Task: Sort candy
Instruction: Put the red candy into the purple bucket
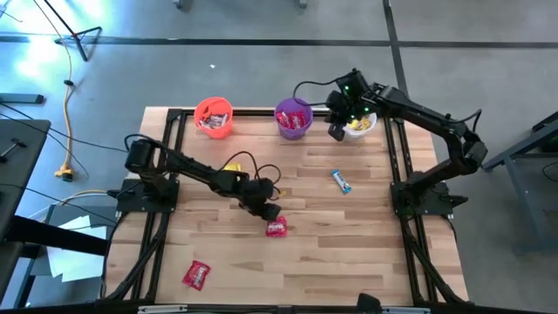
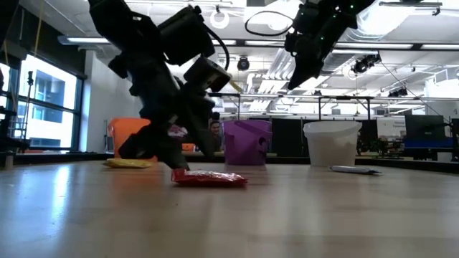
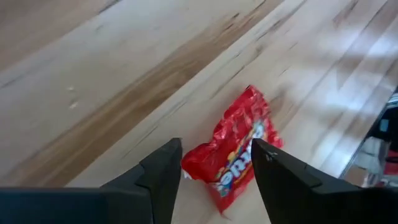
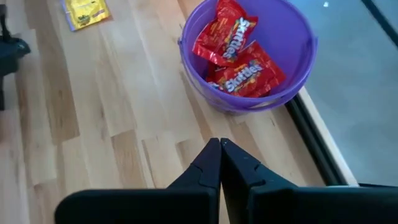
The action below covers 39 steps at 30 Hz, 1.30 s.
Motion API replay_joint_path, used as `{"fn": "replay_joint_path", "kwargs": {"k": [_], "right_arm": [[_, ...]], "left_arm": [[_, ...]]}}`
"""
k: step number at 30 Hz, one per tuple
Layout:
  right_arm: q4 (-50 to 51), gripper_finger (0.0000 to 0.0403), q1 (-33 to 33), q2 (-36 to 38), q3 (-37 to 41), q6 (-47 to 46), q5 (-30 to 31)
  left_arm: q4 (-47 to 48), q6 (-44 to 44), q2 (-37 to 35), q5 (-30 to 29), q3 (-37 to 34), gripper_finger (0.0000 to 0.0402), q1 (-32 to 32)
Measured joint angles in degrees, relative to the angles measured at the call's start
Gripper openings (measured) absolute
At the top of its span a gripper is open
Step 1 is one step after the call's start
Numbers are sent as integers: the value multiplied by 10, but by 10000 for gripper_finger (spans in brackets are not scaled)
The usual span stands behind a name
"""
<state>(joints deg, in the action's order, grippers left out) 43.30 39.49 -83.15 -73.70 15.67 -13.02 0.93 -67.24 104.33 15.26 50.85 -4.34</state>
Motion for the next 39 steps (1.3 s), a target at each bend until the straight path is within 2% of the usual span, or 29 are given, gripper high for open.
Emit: {"fn": "replay_joint_path", "kwargs": {"k": [5,8,11,15,17,25,34,39], "right_arm": [[10,0,9,0,0,4,-5],[10,0,11,0,0,16,-5],[10,0,10,0,0,29,-5],[9,0,10,0,0,39,-5],[7,0,10,0,0,39,-5],[6,0,10,0,0,42,-5],[-1,0,10,0,0,37,-5],[-18,0,10,0,0,22,-5]], "left_arm": [[-17,-16,20,5,2,177,-7],[-12,-16,23,-3,1,155,-11],[-12,-6,25,-10,1,111,-19],[-7,0,27,-18,0,28,-30],[-7,-1,26,-17,0,8,-31],[23,23,-23,-8,-5,1,3],[12,40,-154,-99,-1,0,128],[-49,83,-188,-101,2,0,196]]}}
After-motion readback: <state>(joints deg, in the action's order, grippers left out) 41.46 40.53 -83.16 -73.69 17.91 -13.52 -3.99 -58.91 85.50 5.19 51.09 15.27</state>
